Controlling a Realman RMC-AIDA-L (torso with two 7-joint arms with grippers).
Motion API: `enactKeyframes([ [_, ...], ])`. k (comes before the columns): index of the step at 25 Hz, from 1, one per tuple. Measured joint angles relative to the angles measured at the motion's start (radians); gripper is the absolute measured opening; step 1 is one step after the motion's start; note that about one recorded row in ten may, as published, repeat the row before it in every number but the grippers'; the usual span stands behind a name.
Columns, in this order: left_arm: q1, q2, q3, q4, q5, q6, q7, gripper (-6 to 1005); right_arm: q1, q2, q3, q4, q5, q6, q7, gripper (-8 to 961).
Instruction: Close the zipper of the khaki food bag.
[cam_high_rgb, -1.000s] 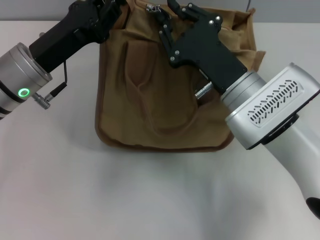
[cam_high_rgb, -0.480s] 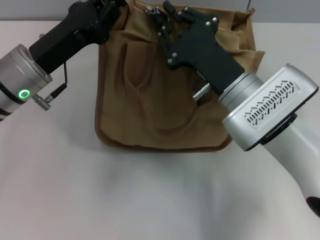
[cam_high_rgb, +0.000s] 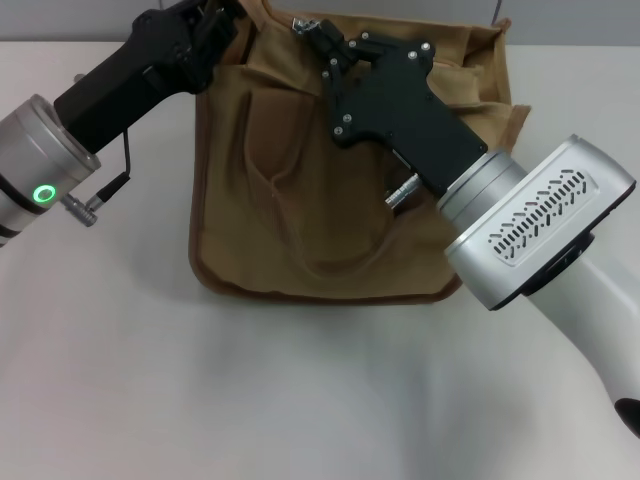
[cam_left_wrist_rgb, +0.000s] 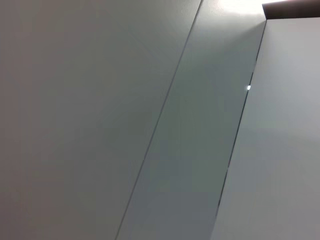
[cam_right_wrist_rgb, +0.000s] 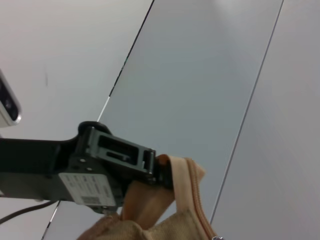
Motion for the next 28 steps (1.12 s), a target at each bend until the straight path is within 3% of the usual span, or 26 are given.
enactKeyframes([
  [11, 0.068, 0.005, -0.001, 0.007, -0.069, 0.006, 0.0, 40, -0.033, 0.0, 0.009, -0.005, 0.004, 0.0, -0.002, 7],
  [28, 0.089, 0.008, -0.004, 0.007, -0.08, -0.011, 0.016, 41, -0.131, -0.003, 0.107, -0.08, 0.009, -0.005, 0.096, 6],
])
